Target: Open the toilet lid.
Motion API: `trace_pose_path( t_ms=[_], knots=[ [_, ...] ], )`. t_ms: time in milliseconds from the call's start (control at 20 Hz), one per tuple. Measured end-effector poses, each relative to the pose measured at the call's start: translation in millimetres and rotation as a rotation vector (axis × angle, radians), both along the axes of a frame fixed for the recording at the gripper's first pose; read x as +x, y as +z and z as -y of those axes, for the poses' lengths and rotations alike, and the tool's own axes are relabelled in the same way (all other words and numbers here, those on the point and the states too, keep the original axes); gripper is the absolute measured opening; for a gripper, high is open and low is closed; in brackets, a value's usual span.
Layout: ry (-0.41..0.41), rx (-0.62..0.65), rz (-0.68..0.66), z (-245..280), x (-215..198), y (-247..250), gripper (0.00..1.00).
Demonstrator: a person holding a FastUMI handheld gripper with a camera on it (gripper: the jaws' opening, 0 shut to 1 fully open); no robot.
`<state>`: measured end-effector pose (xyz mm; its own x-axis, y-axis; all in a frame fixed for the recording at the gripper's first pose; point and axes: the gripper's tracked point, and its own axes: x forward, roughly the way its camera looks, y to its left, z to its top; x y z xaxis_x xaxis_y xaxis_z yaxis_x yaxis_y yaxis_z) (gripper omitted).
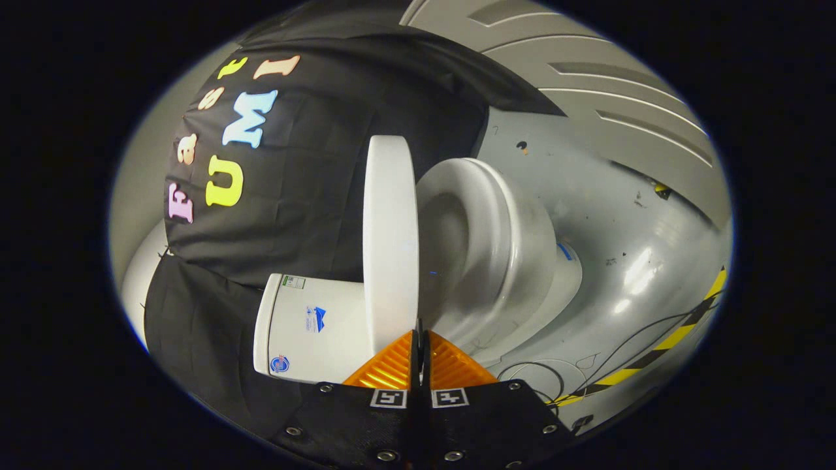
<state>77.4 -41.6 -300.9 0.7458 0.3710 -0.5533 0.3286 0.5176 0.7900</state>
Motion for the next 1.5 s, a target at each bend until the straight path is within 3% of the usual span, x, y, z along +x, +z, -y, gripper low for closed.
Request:
trace_pose_path(
  t_ms=[250,1500],
  knots=[
    [-0.012,-0.043,0.004,-6.4,1.8,17.9,0.00],
    [0.072,-0.488,0.110,-68.4,15.7,106.8,0.00]
  ],
)
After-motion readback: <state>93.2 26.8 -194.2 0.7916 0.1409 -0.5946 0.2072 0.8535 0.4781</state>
